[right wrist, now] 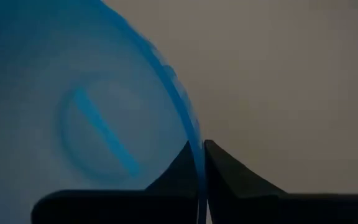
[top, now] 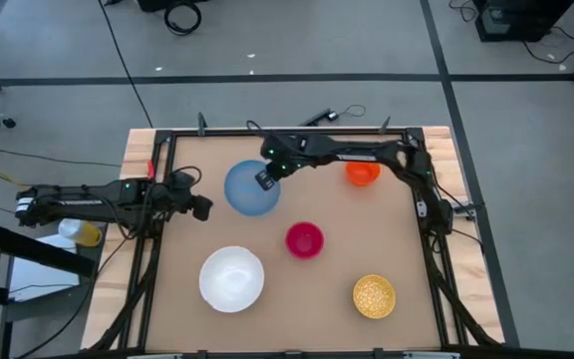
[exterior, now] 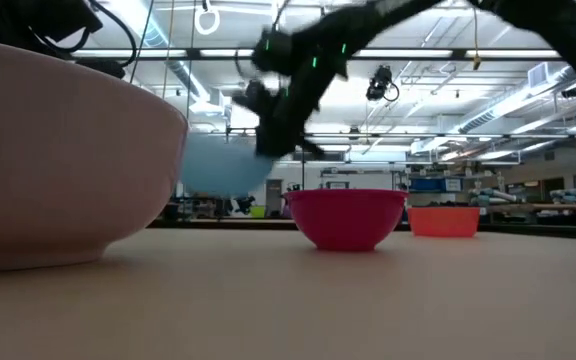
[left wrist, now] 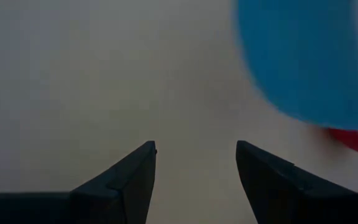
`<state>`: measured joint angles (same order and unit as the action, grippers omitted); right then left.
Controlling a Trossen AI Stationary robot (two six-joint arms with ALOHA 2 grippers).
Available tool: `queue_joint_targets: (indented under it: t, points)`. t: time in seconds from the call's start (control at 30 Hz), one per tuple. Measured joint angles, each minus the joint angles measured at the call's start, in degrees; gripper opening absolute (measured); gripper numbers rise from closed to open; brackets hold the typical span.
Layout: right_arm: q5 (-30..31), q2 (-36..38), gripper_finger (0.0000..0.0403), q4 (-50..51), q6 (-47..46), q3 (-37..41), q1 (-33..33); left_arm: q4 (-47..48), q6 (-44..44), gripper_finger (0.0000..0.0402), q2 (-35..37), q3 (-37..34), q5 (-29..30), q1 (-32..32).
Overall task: Nest bowls inside each other by size order
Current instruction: Stack the blue bowl on top of the white bowl
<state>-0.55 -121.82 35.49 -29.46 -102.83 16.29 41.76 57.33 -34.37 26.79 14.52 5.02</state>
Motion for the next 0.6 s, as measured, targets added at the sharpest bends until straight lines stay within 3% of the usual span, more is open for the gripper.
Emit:
queue_joint_targets:
  t: [0.1,0.27,0.43,0.6]
  points:
    - [2.30,4.59,0.0012,1.12,2.06,0.01,-3.32,-0.22,0.15,0.0226,1.27,0.00,-2.68,-0.03]
    - [2.02,9.06,0.0010,-2.31,2.26,-0.04,-9.85,-0.05,0.11,0.0226,4.90,0.00,-1.66,0.00]
    - [-3.59,5.13,0.0010,-13.51,5.07,-0.02,-17.11,-0.47,0.08,0.0226,7.90,0.00,-0.39,0.01]
    - [-5.08,1.12,0.0010,-18.09,8.89,0.09,-21.15,-0.52,0.11,0.0226,7.99,0.00,-0.35,0.01]
